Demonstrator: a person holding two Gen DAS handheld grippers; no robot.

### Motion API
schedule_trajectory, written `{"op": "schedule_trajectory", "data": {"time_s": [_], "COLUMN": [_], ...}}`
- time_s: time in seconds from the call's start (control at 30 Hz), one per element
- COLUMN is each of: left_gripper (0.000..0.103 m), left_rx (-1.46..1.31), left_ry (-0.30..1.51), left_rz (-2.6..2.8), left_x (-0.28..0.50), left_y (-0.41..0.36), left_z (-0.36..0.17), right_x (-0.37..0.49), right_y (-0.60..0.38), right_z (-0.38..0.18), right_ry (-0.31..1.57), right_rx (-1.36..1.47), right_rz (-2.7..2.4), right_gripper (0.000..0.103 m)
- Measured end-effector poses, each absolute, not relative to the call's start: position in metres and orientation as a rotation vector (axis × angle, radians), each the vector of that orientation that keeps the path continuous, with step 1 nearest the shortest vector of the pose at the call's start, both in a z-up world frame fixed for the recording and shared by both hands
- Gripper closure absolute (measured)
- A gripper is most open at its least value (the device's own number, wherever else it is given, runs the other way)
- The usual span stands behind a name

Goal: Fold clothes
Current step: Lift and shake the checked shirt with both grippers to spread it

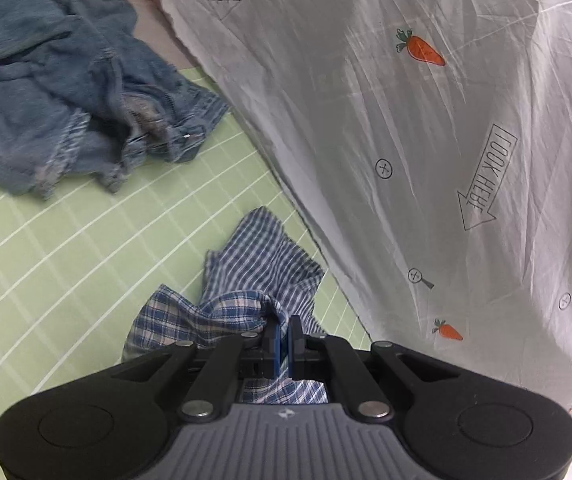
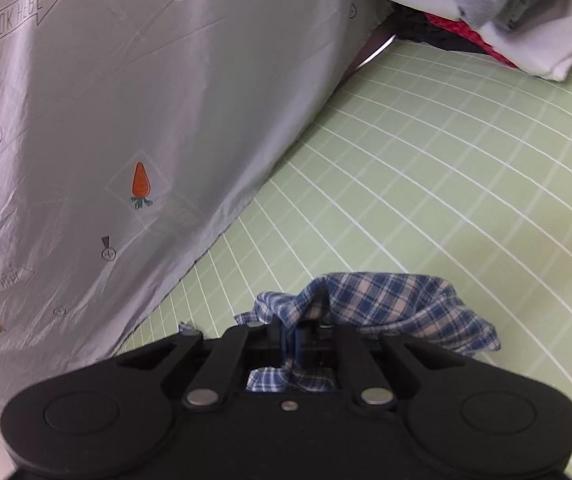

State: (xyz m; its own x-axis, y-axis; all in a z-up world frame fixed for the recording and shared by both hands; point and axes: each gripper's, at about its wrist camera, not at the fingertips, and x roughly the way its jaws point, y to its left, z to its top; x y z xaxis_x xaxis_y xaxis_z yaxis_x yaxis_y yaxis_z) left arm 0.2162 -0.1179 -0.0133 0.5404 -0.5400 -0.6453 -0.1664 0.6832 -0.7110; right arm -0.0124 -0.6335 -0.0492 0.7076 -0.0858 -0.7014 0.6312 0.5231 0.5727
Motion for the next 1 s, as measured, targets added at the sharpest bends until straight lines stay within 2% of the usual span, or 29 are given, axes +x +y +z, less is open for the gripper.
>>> {"op": "schedule_trajectory", "data": {"time_s": [0.13, 0.17, 0.2, 0.27, 0.33, 0.37, 0.4, 0.63, 0.77, 0.93, 1.0], "left_gripper": [0.094, 0.085, 0.079, 0.052, 0.043, 0.043, 0.043, 0.037, 0.037, 0.037, 0.037], "left_rx": [-0.773, -0.746, -0.719, -0.687, -0.703, -0.694, -0.681, -0.582, -0.616, -0.600, -0.573], "left_ry": [0.960, 0.955, 0.950, 0.924, 0.895, 0.902, 0.912, 0.997, 1.075, 1.137, 1.136], "left_rz": [-0.231, -0.211, -0.191, -0.167, -0.165, -0.148, -0.129, -0.063, -0.108, -0.130, -0.133], "left_x": [0.293, 0.306, 0.318, 0.331, 0.317, 0.308, 0.299, 0.239, 0.218, 0.221, 0.231], "left_y": [-0.153, -0.159, -0.166, -0.172, -0.163, -0.158, -0.152, -0.130, -0.137, -0.159, -0.167], "left_z": [-0.022, -0.024, -0.026, -0.031, -0.037, -0.040, -0.043, -0.065, -0.088, -0.109, -0.111], "right_x": [0.063, 0.078, 0.092, 0.112, 0.113, 0.108, 0.101, 0.072, 0.075, 0.102, 0.124], "right_y": [-0.668, -0.675, -0.681, -0.682, -0.673, -0.668, -0.661, -0.612, -0.576, -0.548, -0.547], "right_z": [-0.055, -0.059, -0.063, -0.071, -0.082, -0.089, -0.096, -0.113, -0.105, -0.112, -0.118], "right_ry": [0.582, 0.570, 0.563, 0.635, 0.663, 0.676, 0.691, 0.772, 0.795, 0.893, 0.947], "right_rx": [0.930, 0.928, 0.922, 0.850, 0.806, 0.805, 0.813, 0.698, 0.562, 0.375, 0.318], "right_rz": [-0.493, -0.523, -0.557, -0.598, -0.591, -0.589, -0.595, -0.548, -0.444, -0.322, -0.272], "right_gripper": [0.094, 0.081, 0.062, 0.058, 0.054, 0.047, 0.045, 0.040, 0.032, 0.032, 0.036]}}
